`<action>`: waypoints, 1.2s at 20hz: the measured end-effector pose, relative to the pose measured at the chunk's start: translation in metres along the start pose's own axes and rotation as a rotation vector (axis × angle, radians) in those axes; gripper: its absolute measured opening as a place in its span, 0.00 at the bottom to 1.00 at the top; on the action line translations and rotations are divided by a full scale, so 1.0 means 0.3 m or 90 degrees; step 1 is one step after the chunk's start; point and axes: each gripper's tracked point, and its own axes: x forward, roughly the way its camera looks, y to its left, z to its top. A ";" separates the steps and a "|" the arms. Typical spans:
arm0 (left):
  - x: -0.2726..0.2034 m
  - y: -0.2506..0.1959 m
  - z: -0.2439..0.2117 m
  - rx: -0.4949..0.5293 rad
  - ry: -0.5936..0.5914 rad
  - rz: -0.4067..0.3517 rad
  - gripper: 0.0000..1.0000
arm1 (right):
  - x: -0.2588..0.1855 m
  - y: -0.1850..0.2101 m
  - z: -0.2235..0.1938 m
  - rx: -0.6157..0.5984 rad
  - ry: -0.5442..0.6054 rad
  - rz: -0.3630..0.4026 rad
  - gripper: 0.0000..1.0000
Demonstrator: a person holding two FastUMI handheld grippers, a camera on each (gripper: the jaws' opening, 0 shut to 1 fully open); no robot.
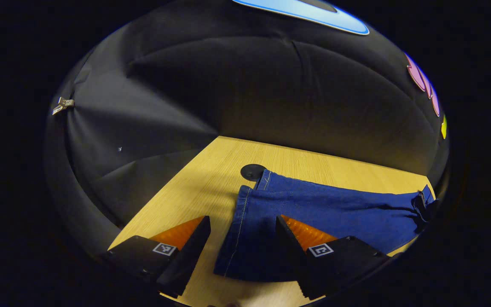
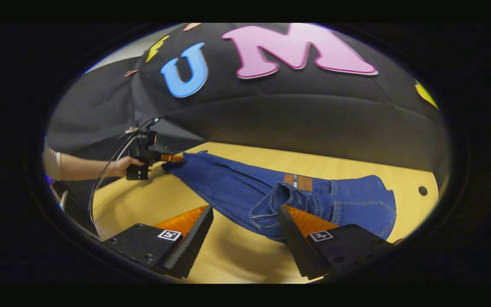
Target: Grasp the waist and the cuffs of the jeans and fold them to make the two legs overlap; first hold the waist and fold one-third of the jeans toward the cuffs, then hold the cuffs and fold the remaining one-third in the same direction to finish folding.
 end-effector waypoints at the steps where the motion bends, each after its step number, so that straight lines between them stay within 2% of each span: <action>1: -0.001 0.007 -0.014 -0.005 0.017 -0.004 0.96 | -0.009 -0.025 0.015 0.019 -0.007 -0.013 0.92; 2: -0.012 0.018 -0.005 -0.001 0.024 0.001 0.96 | -0.020 -0.048 0.031 0.027 -0.016 -0.027 0.89; 3: -0.016 0.012 -0.001 0.006 0.023 0.002 0.92 | -0.024 -0.082 0.053 0.027 -0.025 -0.045 0.85; 4: -0.017 0.004 -0.005 0.004 0.025 -0.004 0.98 | -0.042 -0.110 0.076 0.019 -0.036 -0.062 0.85; 6: -0.019 -0.004 -0.020 0.004 0.039 -0.013 0.99 | -0.057 -0.158 0.108 0.000 -0.058 -0.090 0.86; 7: -0.028 -0.009 -0.016 0.013 0.047 -0.015 1.00 | -0.063 -0.178 0.109 -0.003 -0.060 -0.100 0.95; 10: -0.008 -0.034 -0.010 0.042 0.057 -0.021 0.79 | -0.086 -0.215 0.080 0.017 -0.055 -0.114 0.95; 16: -0.026 -0.121 -0.020 -0.047 0.061 -0.076 0.25 | -0.112 -0.233 0.011 -0.001 -0.035 -0.130 0.95; 17: -0.029 -0.127 -0.019 -0.048 0.065 -0.082 0.23 | -0.114 -0.232 0.004 -0.006 -0.034 -0.130 0.95; 19: -0.015 -0.123 -0.021 -0.054 0.072 -0.080 0.09 | -0.116 -0.229 -0.003 -0.013 -0.032 -0.132 0.95; 20: -0.013 -0.127 -0.020 -0.064 0.073 -0.082 0.12 | -0.116 -0.229 -0.002 -0.013 -0.032 -0.133 0.95; 21: -0.014 -0.132 -0.017 -0.082 0.075 -0.087 0.11 | -0.120 -0.230 0.000 -0.011 -0.034 -0.132 0.95; 24: -0.019 -0.138 -0.002 -0.196 0.093 -0.132 0.07 | -0.144 -0.247 0.004 -0.018 -0.033 -0.139 0.95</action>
